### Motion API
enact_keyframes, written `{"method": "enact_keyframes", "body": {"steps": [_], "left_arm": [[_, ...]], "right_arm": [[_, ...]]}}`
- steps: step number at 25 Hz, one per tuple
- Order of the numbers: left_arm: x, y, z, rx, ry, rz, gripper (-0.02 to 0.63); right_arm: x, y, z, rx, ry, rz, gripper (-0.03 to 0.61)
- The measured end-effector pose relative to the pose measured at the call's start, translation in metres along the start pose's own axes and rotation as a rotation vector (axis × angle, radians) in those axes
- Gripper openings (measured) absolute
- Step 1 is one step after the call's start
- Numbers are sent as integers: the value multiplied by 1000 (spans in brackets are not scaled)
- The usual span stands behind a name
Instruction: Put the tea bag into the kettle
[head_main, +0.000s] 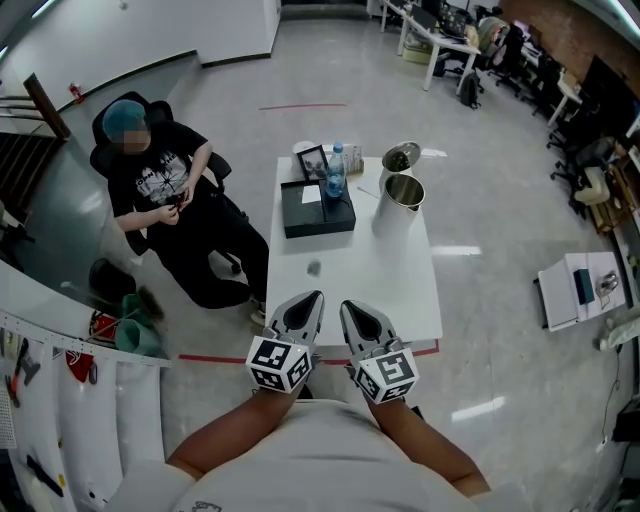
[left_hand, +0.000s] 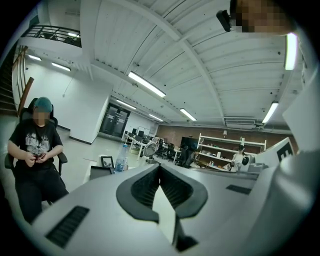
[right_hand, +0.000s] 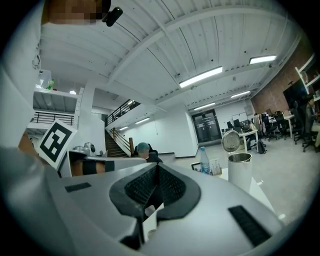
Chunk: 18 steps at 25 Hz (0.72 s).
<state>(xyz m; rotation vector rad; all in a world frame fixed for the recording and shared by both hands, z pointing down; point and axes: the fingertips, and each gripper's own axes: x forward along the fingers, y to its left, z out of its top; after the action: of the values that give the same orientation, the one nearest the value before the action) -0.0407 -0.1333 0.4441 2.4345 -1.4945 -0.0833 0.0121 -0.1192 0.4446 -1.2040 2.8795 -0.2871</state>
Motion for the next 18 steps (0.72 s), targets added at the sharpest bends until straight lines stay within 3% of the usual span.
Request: {"method": "enact_keyframes", "body": {"steps": [7,12,18], "left_arm": [[37,69,2,0,57,-50,11],[56,109,0,-76,104,-89,11],[69,138,-12,-99,146,-134,11]], "right_arm": [[73,-12,-17,35,35,-47,6],[114,-23,-29,55,73,-101,6],[143,-22,-47,75,114,-149,11]]}}
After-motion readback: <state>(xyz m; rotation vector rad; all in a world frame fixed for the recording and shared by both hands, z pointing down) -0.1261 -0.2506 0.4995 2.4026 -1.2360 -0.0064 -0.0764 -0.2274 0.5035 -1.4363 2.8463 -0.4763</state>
